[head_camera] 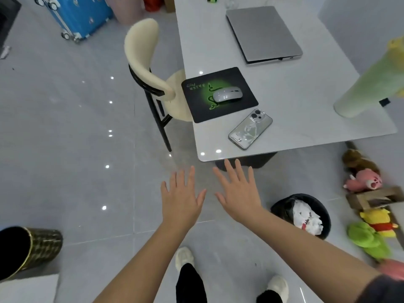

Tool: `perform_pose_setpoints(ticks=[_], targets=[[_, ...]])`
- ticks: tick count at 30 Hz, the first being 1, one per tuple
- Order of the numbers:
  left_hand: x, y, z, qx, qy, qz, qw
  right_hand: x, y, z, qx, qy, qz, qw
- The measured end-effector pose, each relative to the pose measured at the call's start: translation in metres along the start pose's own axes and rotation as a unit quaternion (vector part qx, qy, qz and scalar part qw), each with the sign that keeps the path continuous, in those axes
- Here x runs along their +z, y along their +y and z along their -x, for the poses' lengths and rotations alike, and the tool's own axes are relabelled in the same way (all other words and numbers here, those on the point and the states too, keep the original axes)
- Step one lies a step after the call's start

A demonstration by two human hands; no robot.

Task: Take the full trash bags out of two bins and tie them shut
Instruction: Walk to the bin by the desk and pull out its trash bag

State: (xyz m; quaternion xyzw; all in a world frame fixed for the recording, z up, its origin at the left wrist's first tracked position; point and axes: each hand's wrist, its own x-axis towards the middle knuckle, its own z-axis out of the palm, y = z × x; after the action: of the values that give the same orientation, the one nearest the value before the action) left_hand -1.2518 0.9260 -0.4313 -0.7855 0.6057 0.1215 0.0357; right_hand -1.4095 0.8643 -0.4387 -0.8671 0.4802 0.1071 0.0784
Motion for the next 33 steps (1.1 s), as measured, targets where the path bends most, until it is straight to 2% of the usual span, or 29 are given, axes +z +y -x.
perform_pose_setpoints(ticks=[7, 12, 20, 23, 27, 33], targets=[[0.078, 0.131, 0.033, -0.023, -0.007, -0.011, 1.0, 0.074, 0.131, 0.066, -0.016, -0.076, 0.008, 0.997], [0.141, 0.212, 0.035, 0.004, -0.087, 0.001, 0.996, 0.133, 0.211, 0.093, 0.036, -0.121, -0.004, 0.992], [0.329, 0.305, -0.019, 0.062, -0.124, -0.032, 0.99, 0.326, 0.318, 0.08, 0.125, -0.103, -0.036, 0.986], [0.421, 0.33, -0.044, 0.028, -0.155, 0.042, 0.987, 0.402, 0.352, 0.07, 0.137, -0.059, -0.041, 0.988], [0.534, 0.349, -0.079, -0.061, -0.216, 0.203, 0.953, 0.477, 0.387, 0.053, 0.173, -0.004, -0.085, 0.981], [0.634, 0.373, -0.119, -0.108, -0.227, 0.331, 0.91, 0.535, 0.41, 0.035, 0.205, 0.051, -0.166, 0.963]])
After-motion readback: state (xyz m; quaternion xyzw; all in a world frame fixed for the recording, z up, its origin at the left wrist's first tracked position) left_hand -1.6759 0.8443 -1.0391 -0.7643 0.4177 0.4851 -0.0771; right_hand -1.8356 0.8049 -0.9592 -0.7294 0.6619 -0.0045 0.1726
